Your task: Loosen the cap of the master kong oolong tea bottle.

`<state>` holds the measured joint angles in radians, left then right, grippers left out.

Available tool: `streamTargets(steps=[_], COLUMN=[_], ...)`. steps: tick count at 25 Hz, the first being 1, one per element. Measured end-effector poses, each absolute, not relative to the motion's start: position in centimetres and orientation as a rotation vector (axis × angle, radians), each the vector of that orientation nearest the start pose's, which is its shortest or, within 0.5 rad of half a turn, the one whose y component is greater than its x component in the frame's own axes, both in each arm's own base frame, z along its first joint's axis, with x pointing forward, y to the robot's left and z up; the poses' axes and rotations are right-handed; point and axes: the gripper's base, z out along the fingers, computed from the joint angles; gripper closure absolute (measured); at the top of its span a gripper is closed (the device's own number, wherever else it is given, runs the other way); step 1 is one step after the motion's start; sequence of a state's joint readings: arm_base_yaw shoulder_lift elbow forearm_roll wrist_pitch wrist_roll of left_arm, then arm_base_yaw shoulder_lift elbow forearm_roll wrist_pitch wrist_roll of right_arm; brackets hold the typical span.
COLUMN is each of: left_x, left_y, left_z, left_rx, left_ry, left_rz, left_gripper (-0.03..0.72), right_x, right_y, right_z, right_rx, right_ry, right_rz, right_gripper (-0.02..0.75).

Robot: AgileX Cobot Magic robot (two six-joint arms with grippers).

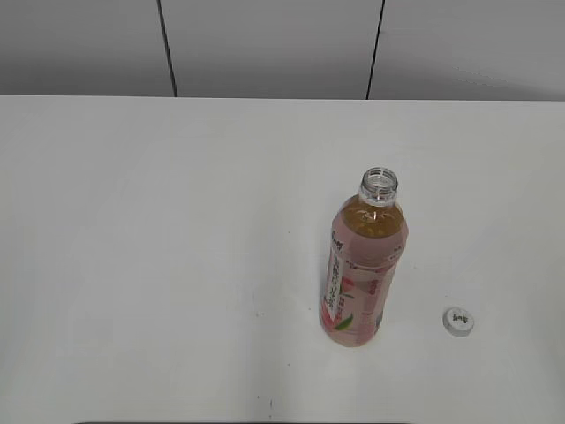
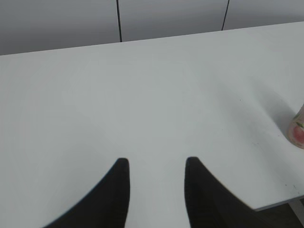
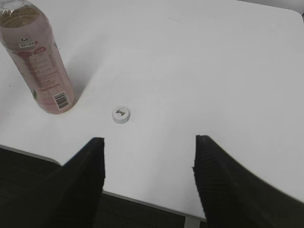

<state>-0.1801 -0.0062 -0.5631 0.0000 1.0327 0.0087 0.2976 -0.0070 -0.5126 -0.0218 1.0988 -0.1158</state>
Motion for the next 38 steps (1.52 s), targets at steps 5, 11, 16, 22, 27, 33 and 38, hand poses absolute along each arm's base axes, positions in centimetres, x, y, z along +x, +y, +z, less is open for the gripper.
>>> streamTargets(steps=[5, 11, 16, 22, 27, 33, 38], left_x=[-1.25, -1.25, -1.25, -1.26, -1.28, -1.28, -1.28], left_y=[0.23, 0.23, 0.23, 0.19, 0.05, -0.04, -0.04], left_z=[29.7, 29.7, 29.71, 29.73, 29.73, 29.73, 29.73], left_rx=[0.184, 0.184, 0.184, 0.15, 0.049, 0.011, 0.015], left_ry=[1.938, 1.937, 1.936, 1.936, 1.94, 1.941, 1.941], left_rz=[-0.114, -0.114, -0.113, -0.091, -0.021, -0.002, -0.005], left_gripper=[0.446, 0.446, 0.447, 0.447, 0.447, 0.446, 0.447], right_x=[-0.81, -0.81, -0.81, -0.83, -0.89, -0.91, -0.91], right_y=[-0.43, -0.43, -0.43, -0.4, -0.21, -0.11, -0.11], right_z=[27.76, 27.76, 27.76, 27.77, 27.77, 27.77, 27.77], right_rx=[-0.423, -0.423, -0.423, -0.392, -0.189, -0.077, -0.079], right_ry=[2.02, 2.02, 2.02, 2.025, 2.053, 2.062, 2.062], right_rz=[0.086, 0.086, 0.086, 0.067, -0.054, -0.12, -0.119], right_gripper=[0.29, 0.293, 0.293, 0.293, 0.293, 0.293, 0.293])
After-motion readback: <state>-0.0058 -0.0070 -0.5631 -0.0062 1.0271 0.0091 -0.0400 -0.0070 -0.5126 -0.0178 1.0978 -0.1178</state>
